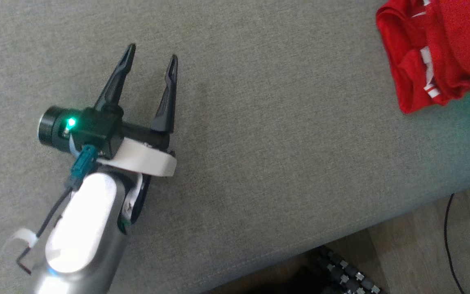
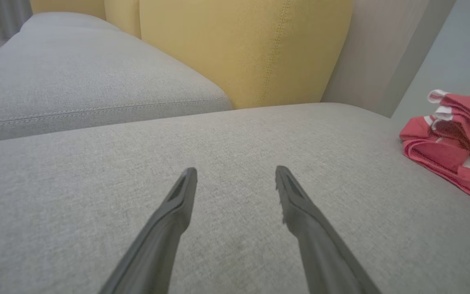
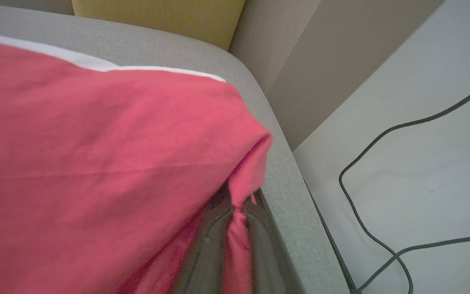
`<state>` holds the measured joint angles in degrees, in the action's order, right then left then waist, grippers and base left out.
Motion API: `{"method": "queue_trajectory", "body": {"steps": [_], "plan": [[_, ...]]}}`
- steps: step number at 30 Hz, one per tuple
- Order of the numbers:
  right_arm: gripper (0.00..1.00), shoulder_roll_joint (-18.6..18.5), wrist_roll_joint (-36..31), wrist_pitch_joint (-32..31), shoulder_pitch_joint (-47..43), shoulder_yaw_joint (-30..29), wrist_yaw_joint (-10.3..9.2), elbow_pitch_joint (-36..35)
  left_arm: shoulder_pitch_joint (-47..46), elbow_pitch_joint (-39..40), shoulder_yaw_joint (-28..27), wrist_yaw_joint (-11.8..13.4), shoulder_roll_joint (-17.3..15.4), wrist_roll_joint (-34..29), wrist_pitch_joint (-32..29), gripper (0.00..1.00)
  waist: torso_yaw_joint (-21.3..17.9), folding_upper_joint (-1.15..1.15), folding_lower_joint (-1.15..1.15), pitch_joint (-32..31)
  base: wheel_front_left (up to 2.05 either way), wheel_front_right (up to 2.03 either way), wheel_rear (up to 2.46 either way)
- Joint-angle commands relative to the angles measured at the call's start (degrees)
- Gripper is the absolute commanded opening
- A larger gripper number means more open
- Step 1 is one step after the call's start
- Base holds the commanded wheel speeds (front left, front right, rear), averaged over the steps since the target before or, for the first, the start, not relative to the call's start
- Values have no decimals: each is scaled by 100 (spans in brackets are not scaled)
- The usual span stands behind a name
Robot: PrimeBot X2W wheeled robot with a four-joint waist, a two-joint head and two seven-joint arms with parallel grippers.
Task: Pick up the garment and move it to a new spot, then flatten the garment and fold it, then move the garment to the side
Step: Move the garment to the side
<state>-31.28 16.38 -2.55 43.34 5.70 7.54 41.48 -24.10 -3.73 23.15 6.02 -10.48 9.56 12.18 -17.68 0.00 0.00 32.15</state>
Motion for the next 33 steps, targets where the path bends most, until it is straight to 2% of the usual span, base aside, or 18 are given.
{"method": "queue_trajectory", "body": {"steps": [1,6,7,8,9,15,20,24,30,31,33], "plan": [[0,-108,-96,160,89,-115,-5,33,-241,228,-140,-37,-86,-86,-6,100,29,0,0,63,0,0,0],[0,159,-318,479,298,-483,-5,626,-347,205,-78,-61,-82,-100,-5,100,103,0,0,109,0,0,0],[27,220,-344,549,324,-528,-5,708,-350,199,-78,-60,-84,-93,-1,100,118,0,0,108,0,0,0],[49,266,-371,616,343,-575,-5,785,-352,189,-82,-54,-86,-86,5,100,133,0,0,102,0,0,0],[100,312,-387,666,354,-626,-5,864,-349,175,-86,-48,-86,-75,13,100,148,0,0,88,0,0,0],[100,534,-483,1055,273,-860,-5,973,-241,55,-107,-22,-61,26,91,100,213,0,0,-114,0,0,0],[100,821,-577,1287,-111,-1114,-5,473,-41,-61,-145,31,-31,123,166,100,287,0,0,-464,0,0,0],[100,1256,-609,1217,-694,-1243,-5,-421,195,-111,-211,97,-19,217,210,100,368,0,0,-802,0,0,0],[100,1963,-784,802,-1826,-1168,-5,-2279,576,-154,-316,202,4,353,248,100,590,0,0,-1297,0,0,0],[100,1963,-784,802,-1826,-1168,-5,-2279,576,-154,-316,202,4,353,248,100,590,0,0,-1297,0,0,0],[100,2202,-879,638,-2169,-1103,-5,-2849,706,-139,-353,254,18,388,255,100,696,0,0,-1452,0,0,0]]}}
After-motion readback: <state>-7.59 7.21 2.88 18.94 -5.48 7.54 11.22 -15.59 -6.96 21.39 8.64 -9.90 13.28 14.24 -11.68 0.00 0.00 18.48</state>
